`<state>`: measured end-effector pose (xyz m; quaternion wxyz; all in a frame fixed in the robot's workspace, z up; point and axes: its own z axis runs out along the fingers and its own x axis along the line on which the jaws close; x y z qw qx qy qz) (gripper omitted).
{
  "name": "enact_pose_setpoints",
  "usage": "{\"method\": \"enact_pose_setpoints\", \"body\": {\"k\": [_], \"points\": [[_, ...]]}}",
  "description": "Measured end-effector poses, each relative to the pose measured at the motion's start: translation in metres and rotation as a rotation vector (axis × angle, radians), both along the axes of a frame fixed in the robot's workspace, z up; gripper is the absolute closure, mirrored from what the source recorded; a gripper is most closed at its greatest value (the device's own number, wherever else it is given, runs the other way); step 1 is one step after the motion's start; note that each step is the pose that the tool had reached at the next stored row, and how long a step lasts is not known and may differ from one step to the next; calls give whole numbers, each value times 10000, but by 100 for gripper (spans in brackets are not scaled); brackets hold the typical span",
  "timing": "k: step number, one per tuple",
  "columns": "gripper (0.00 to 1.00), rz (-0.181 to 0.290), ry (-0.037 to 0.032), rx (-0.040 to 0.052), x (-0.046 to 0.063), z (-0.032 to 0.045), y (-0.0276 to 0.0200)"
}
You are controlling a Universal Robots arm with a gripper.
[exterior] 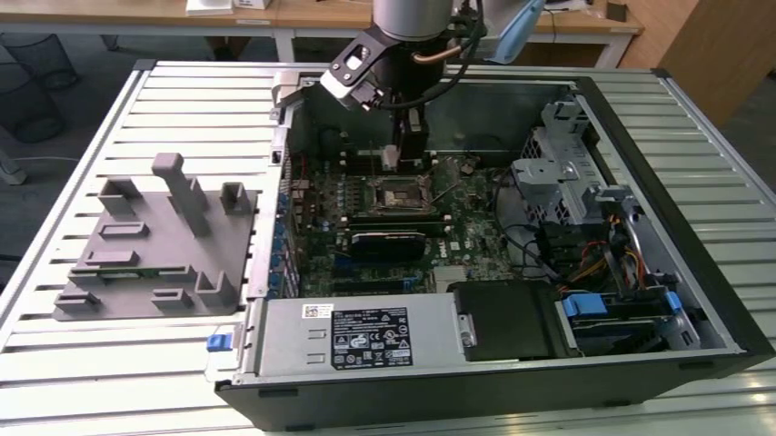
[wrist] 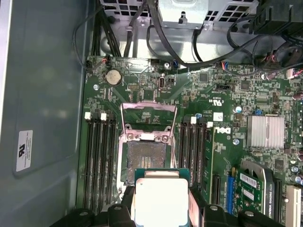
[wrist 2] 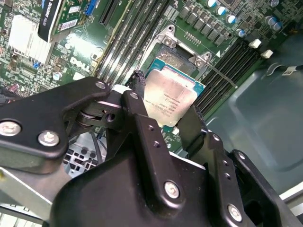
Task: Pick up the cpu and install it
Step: 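Place the cpu into insertion slot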
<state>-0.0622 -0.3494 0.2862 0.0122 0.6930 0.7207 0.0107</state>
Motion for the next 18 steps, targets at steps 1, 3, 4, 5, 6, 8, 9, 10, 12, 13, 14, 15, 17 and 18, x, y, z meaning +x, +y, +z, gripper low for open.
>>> {"method": "enact_pose_setpoints", "body": {"k": [1, 3, 4, 5, 6, 8, 9, 10, 12, 13, 14, 15, 17, 18], "points": [[47, 1, 1, -1, 5, -1, 0], [47, 0, 1, -2, 5, -6, 0], [47, 0, 1, -2, 5, -10, 0], [47, 0, 1, -1, 6, -11, 0], [47, 0, 1, -2, 5, -13, 0], [47, 0, 1, -1, 5, -18, 0], [47, 0, 1, -1, 5, -21, 0], [47, 0, 1, -2, 5, -24, 0], [47, 1, 1, -1, 6, -31, 0], [47, 0, 1, -1, 5, -35, 0], [47, 0, 1, -2, 5, -38, 0], [47, 0, 1, -1, 5, -42, 0], [47, 1, 1, -1, 6, -49, 0], [47, 0, 1, -1, 5, -53, 0]]}}
